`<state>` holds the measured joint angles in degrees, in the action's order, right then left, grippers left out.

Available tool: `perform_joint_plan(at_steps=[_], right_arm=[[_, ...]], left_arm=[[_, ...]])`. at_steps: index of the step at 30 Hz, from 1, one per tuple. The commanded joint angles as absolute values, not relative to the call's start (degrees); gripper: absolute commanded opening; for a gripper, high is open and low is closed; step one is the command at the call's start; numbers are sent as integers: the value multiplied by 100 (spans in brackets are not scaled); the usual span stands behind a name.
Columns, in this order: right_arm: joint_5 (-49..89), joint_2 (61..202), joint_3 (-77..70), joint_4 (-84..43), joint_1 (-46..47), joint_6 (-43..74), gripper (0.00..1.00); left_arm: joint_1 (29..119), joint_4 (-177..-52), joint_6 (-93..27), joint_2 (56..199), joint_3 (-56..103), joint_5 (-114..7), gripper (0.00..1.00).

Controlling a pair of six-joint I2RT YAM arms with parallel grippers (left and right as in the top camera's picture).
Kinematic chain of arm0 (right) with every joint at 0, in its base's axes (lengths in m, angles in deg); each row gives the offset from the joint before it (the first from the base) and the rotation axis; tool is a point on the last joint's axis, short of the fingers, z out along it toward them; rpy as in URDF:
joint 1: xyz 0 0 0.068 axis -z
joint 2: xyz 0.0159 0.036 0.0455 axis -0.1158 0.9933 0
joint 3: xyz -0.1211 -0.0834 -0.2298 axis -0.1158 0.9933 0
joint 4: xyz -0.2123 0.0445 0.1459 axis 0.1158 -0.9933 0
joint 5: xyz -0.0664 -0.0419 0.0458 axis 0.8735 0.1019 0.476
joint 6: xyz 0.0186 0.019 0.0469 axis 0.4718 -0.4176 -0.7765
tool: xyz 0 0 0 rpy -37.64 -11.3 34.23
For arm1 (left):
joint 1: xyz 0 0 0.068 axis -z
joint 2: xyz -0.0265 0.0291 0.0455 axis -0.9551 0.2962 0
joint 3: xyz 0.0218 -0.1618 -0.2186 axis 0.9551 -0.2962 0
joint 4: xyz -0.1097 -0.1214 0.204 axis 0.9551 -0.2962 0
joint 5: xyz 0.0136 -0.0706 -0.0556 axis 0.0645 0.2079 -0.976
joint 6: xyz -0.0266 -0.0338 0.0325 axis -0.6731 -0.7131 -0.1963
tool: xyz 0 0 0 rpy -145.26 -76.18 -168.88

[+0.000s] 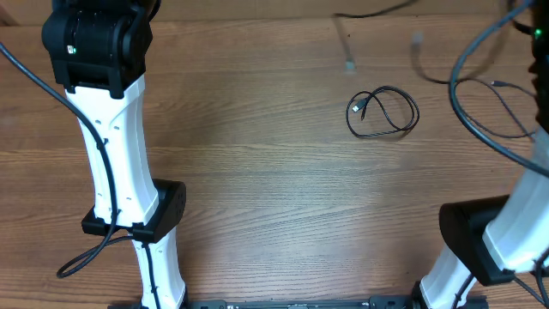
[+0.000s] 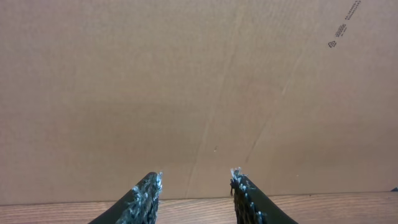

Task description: Untangle cables

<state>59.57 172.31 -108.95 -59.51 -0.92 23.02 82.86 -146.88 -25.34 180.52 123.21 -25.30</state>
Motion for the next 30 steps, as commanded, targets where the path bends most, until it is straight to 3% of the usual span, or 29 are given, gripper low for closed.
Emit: perform_joint_plan(at_steps=[1, 7, 11, 16, 21, 30], right_arm=[[8451, 17161, -10959, -6089, -72, 2556, 4], [9616, 17161, -10959, -6681, 150, 2438, 4], [9542, 17161, -10959, -7261, 644, 1871, 4], [7907, 17168, -10959, -8458, 1829, 903, 4], [6241, 17179, -10716, -8458, 3204, 726, 4], [5697, 17179, -8732, -8458, 4528, 376, 4]], left_arm=[[8253, -14642, -2590, 18113, 12332, -2495, 39], [8253, -14482, -2590, 18113, 12332, -2495, 40], [8253, -14450, -2590, 18113, 12332, -2495, 39], [8253, -14371, -2590, 18113, 12332, -2497, 40], [8253, -14273, -2590, 18113, 12321, -2497, 40], [8255, -14257, -2595, 18115, 12284, -2497, 39]])
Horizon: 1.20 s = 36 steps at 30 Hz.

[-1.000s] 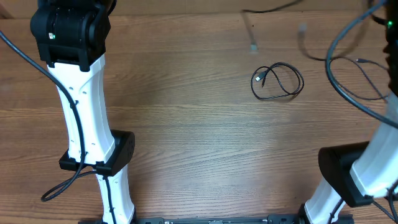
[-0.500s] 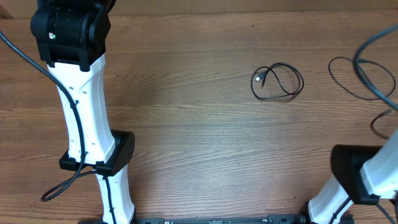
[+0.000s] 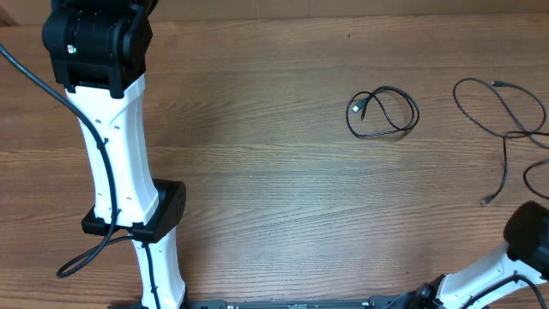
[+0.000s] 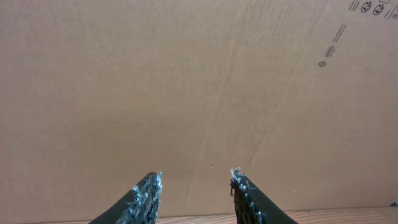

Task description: Untangle cables

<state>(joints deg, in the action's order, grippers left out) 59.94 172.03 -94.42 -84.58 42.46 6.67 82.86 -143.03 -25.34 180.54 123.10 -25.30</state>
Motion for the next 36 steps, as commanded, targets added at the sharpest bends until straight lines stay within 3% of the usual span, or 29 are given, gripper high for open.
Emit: perform_joint_plan(at_steps=[1, 9, 22, 30, 36], right_arm=[[5697, 17179, -8467, -8458, 4594, 291, 4], [5797, 17179, -6646, -8454, 5213, -581, 4], [5832, 17177, -6008, -8432, 6463, -1062, 4], [5314, 17177, -5599, -7658, 6791, 97, 4], [4569, 17177, -3744, -6190, 6791, 746, 4]], left_arm=[[8255, -14249, -2595, 18115, 12284, -2497, 39], [8255, -13947, -2597, 18115, 12284, -2501, 39], [8255, -13840, -2835, 18115, 12284, -2517, 39], [8255, -13873, -3095, 18115, 12284, -2565, 38], [8257, -13870, -3198, 18115, 12284, -2565, 37]])
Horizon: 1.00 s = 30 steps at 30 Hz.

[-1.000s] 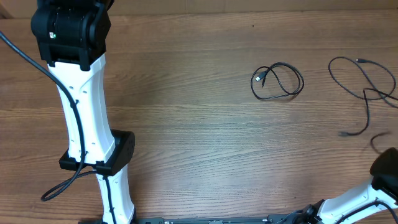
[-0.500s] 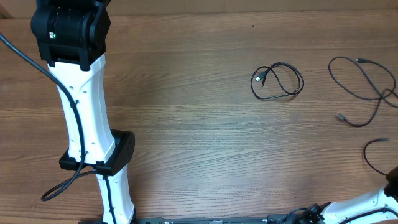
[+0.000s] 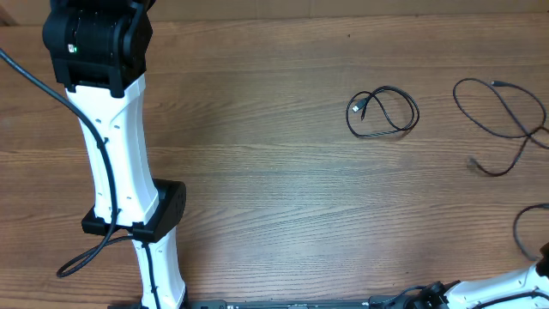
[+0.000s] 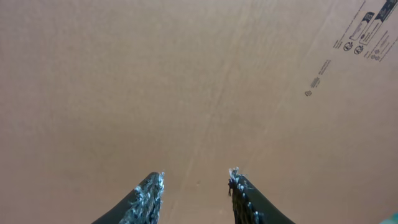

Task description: Untangle cables

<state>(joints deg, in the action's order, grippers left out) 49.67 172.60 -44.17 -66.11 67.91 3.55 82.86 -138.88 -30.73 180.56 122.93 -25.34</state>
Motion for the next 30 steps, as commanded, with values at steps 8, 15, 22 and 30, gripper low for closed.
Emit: perform_joint_plan(at_steps=[8, 15, 22, 30], right_arm=[[4329, 17177, -1368, -4209, 6791, 748, 4], [4335, 17161, -1093, -4048, 6791, 748, 100], [4320, 16831, -1934, -4513, 6646, 748, 100], [1918, 16562, -3184, -4459, 6211, 1434, 100]], left_arm=[[8369, -13787, -3198, 18115, 12284, -2563, 38], [8456, -13588, -3196, 18115, 12284, -2558, 38], [8458, -13510, -3198, 18115, 12284, -2560, 38], [8460, -13512, -3303, 18115, 12284, -2560, 38]])
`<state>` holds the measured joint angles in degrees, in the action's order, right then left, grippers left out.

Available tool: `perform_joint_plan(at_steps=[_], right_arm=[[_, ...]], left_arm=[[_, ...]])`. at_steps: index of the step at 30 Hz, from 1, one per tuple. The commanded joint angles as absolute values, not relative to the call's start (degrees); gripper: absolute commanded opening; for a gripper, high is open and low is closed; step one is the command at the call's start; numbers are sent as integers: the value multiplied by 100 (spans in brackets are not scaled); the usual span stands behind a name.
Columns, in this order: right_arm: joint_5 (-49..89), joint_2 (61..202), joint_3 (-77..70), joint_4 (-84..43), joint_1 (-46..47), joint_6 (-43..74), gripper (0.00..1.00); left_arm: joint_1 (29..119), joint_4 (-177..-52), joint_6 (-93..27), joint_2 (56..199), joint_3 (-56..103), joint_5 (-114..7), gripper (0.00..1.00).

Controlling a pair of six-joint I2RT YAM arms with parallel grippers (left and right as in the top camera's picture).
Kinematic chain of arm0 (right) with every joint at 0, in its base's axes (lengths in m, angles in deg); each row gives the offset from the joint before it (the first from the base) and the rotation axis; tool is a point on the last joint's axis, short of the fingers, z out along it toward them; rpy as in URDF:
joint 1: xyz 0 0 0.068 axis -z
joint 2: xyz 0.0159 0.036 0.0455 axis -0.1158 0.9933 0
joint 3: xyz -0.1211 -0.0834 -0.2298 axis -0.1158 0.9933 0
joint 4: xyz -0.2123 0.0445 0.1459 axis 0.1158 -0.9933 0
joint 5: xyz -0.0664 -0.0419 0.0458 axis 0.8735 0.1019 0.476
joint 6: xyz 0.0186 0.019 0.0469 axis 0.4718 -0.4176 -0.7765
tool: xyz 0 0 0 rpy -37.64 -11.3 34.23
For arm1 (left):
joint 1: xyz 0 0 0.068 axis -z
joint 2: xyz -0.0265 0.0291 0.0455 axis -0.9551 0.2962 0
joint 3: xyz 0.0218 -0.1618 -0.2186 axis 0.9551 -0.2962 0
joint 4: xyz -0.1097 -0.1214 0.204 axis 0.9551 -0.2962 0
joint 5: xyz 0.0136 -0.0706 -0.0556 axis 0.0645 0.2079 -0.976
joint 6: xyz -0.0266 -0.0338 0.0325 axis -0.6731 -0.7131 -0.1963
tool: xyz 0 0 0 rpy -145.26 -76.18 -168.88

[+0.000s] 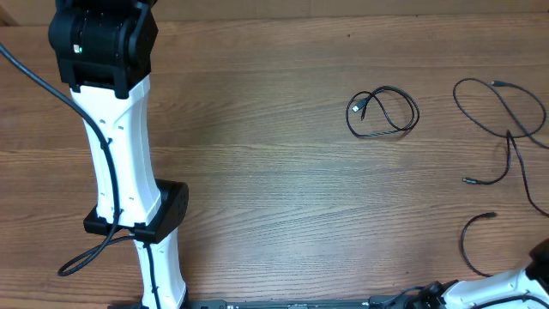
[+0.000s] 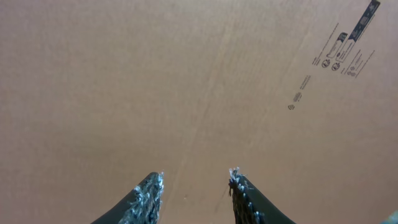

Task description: Untangle cables

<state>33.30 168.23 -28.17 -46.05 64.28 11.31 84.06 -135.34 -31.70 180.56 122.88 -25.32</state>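
A small black cable [image 1: 383, 112] lies coiled on the wooden table [image 1: 274, 197], right of centre. A long thin black cable [image 1: 504, 112] sprawls at the right edge, loop at the back. One plug end [image 1: 466, 181] points left, and a second strand [image 1: 470, 236] curls nearer the front. The left arm [image 1: 111, 146] reaches to the far left corner. Its gripper [image 2: 194, 177] is open and empty, facing a cardboard wall [image 2: 199, 81] in the left wrist view. My right gripper is out of view; only a bit of its arm [image 1: 523, 279] shows.
A cardboard wall with printed marks [image 2: 339, 43] stands along the table's far side. The left arm's own black cable [image 1: 34, 77] hangs beside it. A dark rail [image 1: 292, 303] runs along the front edge.
The long cable's free strands lie differently: one plug end sits lower and a second strand now curls near the front right. The left wrist view has tilted a little higher up the cardboard.
At first the right arm was over the table's right side with the long cable lifted and blurred, apart from the small coil. Then the arm stood at the front right corner with the cable lying on the table. Its strands have shifted at each moment since; the coil stayed put.
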Motion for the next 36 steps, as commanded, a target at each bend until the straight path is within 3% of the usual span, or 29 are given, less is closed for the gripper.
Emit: perform_joint_plan(at_steps=[1, 14, 36], right_arm=[[1684, 16562, -3184, -4321, 6146, 1430, 100], [1699, 17861, -3165, -3031, 5064, 1120, 100], [2416, 18696, -3158, -3414, 4911, -1217, 100]], left_arm=[[8460, -13516, -3303, 18115, 12284, -2560, 38], [8482, -13582, -3349, 18115, 12284, -2560, 38], [8520, -13617, -3688, 18115, 12284, -2560, 38]])
